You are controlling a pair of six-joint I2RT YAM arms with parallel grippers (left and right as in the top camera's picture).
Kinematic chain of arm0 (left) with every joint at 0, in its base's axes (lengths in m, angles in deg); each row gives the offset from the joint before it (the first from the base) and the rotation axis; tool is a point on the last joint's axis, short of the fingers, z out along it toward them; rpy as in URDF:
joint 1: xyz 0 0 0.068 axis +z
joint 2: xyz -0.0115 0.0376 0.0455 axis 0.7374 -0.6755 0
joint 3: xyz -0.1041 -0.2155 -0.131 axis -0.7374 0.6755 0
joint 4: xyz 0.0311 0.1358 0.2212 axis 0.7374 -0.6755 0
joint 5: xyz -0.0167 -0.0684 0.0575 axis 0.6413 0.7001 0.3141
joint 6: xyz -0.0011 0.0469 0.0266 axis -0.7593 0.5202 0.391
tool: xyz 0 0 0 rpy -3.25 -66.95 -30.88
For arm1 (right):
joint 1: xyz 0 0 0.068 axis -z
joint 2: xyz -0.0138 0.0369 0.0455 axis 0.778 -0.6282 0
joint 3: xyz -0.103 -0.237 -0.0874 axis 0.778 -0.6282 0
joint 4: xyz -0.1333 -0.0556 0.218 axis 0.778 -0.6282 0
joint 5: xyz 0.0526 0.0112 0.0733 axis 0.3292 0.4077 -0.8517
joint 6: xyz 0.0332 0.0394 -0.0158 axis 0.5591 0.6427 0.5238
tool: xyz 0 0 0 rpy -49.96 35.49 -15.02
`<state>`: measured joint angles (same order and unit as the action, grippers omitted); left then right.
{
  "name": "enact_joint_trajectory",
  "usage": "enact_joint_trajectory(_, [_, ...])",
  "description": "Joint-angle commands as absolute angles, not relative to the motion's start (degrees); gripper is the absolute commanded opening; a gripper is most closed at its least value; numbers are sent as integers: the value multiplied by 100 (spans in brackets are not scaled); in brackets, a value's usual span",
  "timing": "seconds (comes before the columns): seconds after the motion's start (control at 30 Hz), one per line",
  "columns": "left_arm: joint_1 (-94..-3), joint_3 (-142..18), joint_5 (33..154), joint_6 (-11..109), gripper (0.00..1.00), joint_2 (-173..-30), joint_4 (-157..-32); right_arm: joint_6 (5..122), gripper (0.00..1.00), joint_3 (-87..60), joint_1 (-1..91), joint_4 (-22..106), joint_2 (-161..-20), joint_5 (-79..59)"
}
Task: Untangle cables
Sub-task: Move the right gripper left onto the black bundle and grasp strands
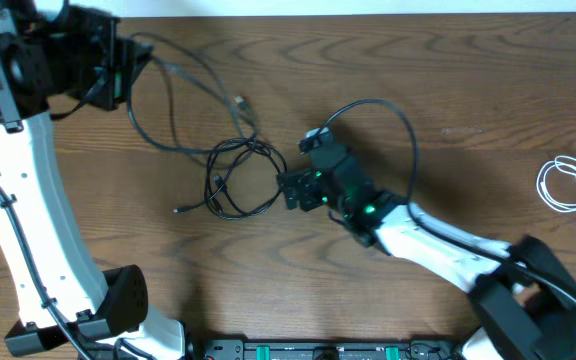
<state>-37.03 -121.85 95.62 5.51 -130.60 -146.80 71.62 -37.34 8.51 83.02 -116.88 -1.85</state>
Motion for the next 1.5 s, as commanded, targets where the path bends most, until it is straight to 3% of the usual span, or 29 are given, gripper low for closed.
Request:
enact_joint_trajectory(0.0, [-3631, -12290, 8744, 1093, 7, -12970, -14896, 7711, 89, -3725, 589, 8709, -12283, 364])
enact_joint_trajectory(0.3, [-3633, -12226, 7184, 1701, 8, -12972, -15630, 7757, 84, -3723, 347, 9572, -13388, 991])
enact_joint_trajectory(0.37, [-3633, -12134, 6899, 1716, 7, -12972, -15757, 7901, 80, -3723, 403, 9319, -13410, 1039])
enact_joint_trajectory(0.5, [-3631, -11822, 6705, 1996, 8, -12972, -15757, 7901, 62, -3596, 596, 8582, -13399, 1035])
enact_joint_trajectory(0.63, [-3631, -11391, 6349, 1985, 7, -12972, -15735, 7873, 59, -2997, 930, 6943, -13399, 1033])
enact_joint_trajectory(0.8, [-3633, -10711, 6305, 1860, 8, -12972, -15497, 7717, 63, -1996, 1359, 4903, -13399, 899])
enact_joint_trajectory(1.13, [-3624, -8937, 6307, 1841, 7, -12975, -14677, 7405, 65, -27, 1415, 2554, -13399, -528])
enact_joint_trajectory(1.47, [-3399, -7149, 6670, 1675, 7, -12975, -13405, 7296, 71, 471, 875, 2788, -13533, 215])
